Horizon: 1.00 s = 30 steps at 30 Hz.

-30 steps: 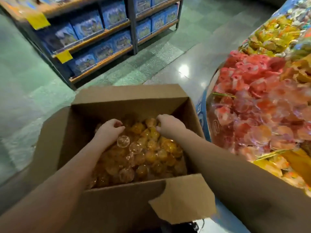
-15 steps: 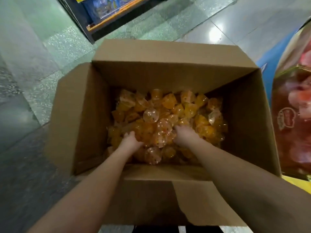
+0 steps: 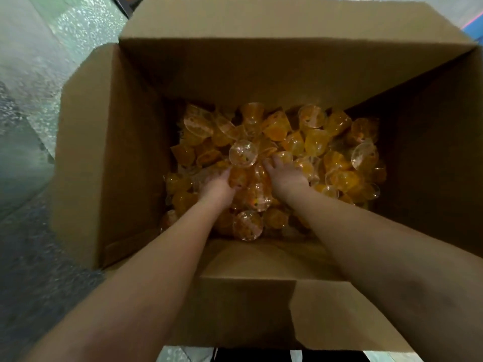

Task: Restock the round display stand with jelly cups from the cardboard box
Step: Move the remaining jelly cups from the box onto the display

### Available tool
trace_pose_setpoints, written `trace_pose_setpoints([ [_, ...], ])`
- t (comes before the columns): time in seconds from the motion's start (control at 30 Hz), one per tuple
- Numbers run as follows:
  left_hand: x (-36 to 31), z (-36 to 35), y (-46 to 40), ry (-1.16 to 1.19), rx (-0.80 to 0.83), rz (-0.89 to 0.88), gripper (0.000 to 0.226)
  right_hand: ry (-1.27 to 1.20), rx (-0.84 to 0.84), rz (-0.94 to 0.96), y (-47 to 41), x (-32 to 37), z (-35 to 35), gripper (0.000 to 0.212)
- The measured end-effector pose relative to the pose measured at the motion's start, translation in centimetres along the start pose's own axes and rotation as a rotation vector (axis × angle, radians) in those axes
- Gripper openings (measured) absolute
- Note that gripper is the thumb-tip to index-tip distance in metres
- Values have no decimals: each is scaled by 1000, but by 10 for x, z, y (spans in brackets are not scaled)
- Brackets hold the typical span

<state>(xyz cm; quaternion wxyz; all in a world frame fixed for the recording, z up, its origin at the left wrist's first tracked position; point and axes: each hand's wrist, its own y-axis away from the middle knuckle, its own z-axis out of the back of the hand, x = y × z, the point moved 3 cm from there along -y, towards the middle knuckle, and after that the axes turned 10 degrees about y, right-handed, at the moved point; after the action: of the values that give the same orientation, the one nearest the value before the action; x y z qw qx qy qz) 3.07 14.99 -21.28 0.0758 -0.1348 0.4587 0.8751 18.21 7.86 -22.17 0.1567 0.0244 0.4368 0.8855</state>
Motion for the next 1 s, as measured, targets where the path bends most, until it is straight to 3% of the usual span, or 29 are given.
trace_pose_setpoints([
  [0.27,2,13,10,32,-132,-87,66,93,8,105,-8,-5,3,92],
  [0.5,10,24,45,616,-125,69,58,170,-35,138,-7,-1,12,81],
  [0.7,8,20,77,1145,-31,223,52,-2,-45,42,-6,-3,8,75],
  [0.87,14,15,92,1291,10,272,44,-40,-50,78,-3,-12,7,69],
  [1.0,14,12,101,1419,50,280,43,39,-27,91,10,-32,8,83],
])
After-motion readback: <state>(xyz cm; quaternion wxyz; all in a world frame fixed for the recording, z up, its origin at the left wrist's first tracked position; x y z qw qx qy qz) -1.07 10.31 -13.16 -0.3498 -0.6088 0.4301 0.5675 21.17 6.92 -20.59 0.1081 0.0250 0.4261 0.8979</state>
